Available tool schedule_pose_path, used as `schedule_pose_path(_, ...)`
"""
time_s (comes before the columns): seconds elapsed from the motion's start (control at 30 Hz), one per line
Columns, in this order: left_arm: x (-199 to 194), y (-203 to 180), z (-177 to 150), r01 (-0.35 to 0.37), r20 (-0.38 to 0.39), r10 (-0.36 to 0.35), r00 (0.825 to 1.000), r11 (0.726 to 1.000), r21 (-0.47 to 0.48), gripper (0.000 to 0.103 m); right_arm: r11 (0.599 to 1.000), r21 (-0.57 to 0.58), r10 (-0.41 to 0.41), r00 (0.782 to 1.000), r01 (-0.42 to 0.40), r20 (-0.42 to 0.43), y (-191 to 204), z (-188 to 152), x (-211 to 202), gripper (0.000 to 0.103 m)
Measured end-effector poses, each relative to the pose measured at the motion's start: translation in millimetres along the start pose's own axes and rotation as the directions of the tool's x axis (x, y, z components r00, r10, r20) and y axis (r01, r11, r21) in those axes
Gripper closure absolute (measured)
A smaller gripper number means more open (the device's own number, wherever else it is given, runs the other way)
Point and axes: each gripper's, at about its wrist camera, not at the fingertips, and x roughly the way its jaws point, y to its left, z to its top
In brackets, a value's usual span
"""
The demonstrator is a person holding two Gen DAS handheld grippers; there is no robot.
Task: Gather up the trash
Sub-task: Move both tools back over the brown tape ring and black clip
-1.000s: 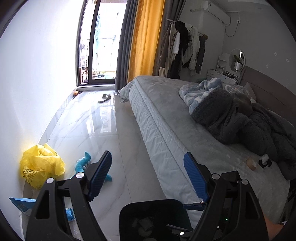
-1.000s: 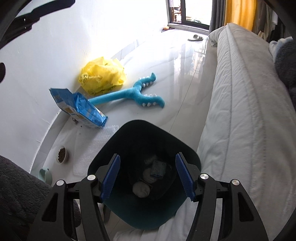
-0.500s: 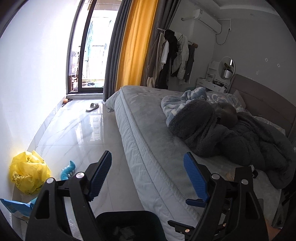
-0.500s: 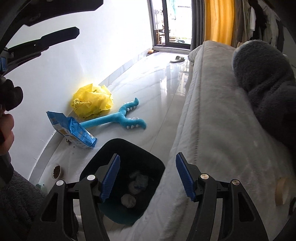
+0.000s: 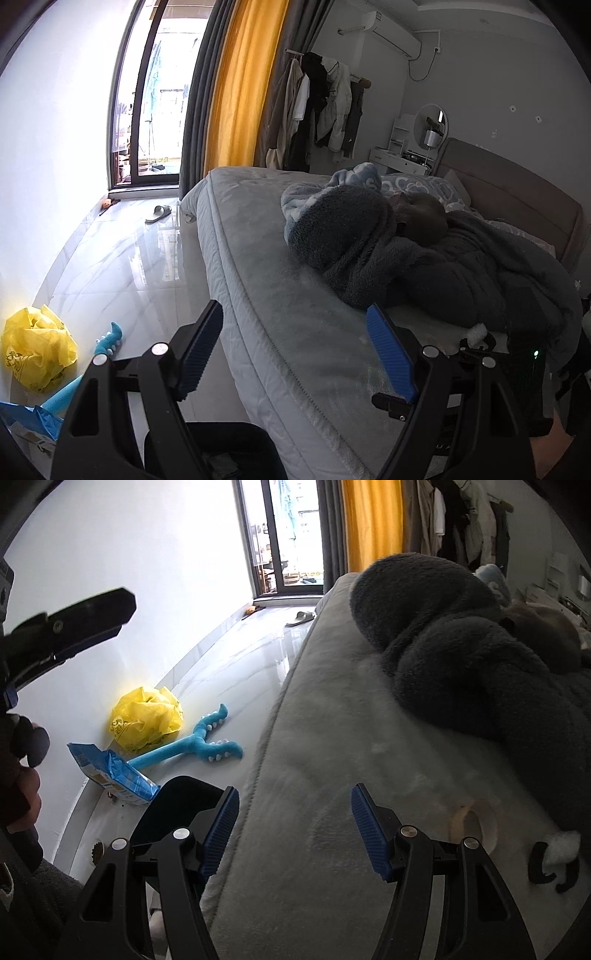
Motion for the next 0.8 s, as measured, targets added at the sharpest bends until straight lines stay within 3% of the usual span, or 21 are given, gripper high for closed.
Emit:
schedule_pose_path(0.63,31,-57,-12,0.076,-0.049,-0.075,0.996,0.997,0.025,0.021,0.980,0.125,-0.163,0.985,0.155,0.056,-85,-24,-46,0.039)
schedule_pose_path(0.8,45,-68,-15,0.149,-0.094,-0.150,0.984,0.989,-0.016,0.021,0.968,0.162,-0.202,0.978,0.193,0.047,-104,-33,-52,0.039)
